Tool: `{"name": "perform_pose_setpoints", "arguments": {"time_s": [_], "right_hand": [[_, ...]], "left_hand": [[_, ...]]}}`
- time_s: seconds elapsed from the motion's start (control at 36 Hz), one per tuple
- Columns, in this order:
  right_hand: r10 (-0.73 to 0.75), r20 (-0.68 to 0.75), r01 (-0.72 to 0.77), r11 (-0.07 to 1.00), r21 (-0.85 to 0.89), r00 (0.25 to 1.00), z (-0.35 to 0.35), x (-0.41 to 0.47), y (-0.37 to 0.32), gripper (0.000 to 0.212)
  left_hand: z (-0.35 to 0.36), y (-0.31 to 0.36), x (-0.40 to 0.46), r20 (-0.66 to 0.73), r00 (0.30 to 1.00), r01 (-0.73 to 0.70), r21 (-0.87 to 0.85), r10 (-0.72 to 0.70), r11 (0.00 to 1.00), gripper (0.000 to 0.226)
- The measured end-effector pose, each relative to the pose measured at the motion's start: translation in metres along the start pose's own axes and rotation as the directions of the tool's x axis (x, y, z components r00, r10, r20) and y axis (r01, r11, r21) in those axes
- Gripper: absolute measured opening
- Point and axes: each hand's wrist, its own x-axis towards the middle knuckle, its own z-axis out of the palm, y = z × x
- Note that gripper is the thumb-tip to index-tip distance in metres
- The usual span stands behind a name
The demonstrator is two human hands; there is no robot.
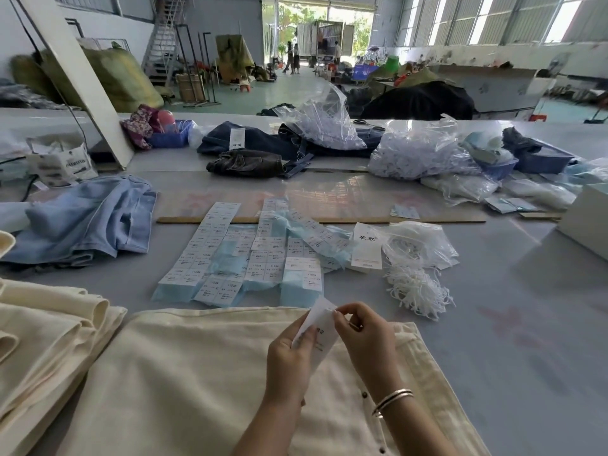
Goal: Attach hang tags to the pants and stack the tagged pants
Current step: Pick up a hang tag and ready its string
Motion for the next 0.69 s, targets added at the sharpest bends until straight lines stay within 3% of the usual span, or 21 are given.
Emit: {"name": "perform_pose_setpoints", "arguments": {"time_s": [0.69], "right_hand": [[-0.023, -0.019, 0.021, 0.991, -0.134, 1.000, -0.0026, -0.0019, 0.0018, 0.027]], "left_hand": [[-0.0042, 0.0068, -0.0100, 0.106, 0.988, -0.110, 0.009, 0.108, 0.994, 0.031]]}}
